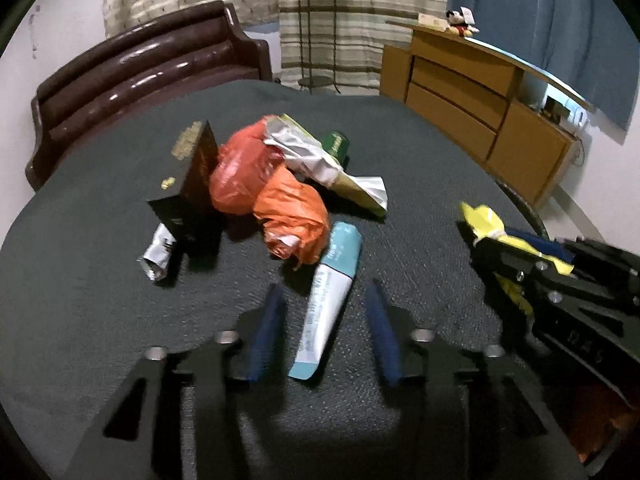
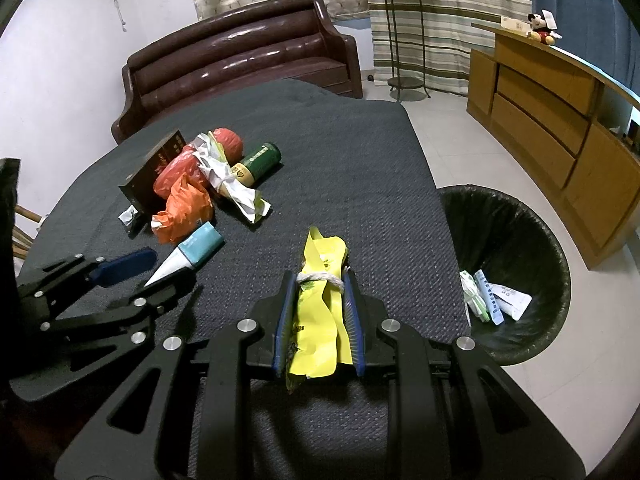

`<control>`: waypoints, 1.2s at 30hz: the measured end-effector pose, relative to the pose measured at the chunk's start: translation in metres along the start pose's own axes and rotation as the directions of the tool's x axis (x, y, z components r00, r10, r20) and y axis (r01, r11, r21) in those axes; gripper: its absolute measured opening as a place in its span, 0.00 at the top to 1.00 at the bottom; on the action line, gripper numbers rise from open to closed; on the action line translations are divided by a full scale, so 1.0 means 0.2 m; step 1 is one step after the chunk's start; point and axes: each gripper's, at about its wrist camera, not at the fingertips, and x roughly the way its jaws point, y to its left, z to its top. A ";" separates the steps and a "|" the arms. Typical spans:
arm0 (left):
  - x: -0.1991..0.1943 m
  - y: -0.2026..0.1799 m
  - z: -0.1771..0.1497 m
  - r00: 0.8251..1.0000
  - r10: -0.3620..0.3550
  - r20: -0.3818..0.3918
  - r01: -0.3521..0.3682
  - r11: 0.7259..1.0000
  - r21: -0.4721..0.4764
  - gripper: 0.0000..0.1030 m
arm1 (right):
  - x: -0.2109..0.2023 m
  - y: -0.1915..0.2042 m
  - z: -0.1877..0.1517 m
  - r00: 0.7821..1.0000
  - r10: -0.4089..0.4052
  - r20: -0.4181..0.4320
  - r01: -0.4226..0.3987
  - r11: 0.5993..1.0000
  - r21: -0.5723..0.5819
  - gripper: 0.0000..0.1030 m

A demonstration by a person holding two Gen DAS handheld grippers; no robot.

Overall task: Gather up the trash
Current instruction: 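Grasp the white-and-teal tube with the left gripper while the right holds the yellow glove, then carry the tube and glove over the black bin and open both grippers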

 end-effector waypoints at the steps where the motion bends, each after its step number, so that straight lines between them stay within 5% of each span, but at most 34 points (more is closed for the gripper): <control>1: 0.00 -0.01 0.00 1.000 0.004 0.007 -0.004 1.000 0.011 0.73 | 0.00 0.00 0.00 1.000 -0.001 0.000 0.001 1.000 -0.002 0.77; 3: -0.01 -0.02 -0.01 1.000 -0.009 0.010 0.009 1.000 0.025 0.83 | 0.00 -0.01 0.01 1.000 -0.006 0.000 0.006 1.000 -0.004 0.77; 16: -0.12 0.00 -0.10 0.995 -0.045 0.085 0.049 0.998 -0.047 0.84 | -0.04 -0.02 0.01 1.000 -0.028 0.014 0.028 1.000 -0.011 0.77; 36: -0.17 -0.17 0.17 0.971 -0.012 0.238 0.028 0.998 -0.062 0.84 | -0.21 -0.22 0.16 0.978 -0.153 0.140 0.159 0.987 -0.037 0.77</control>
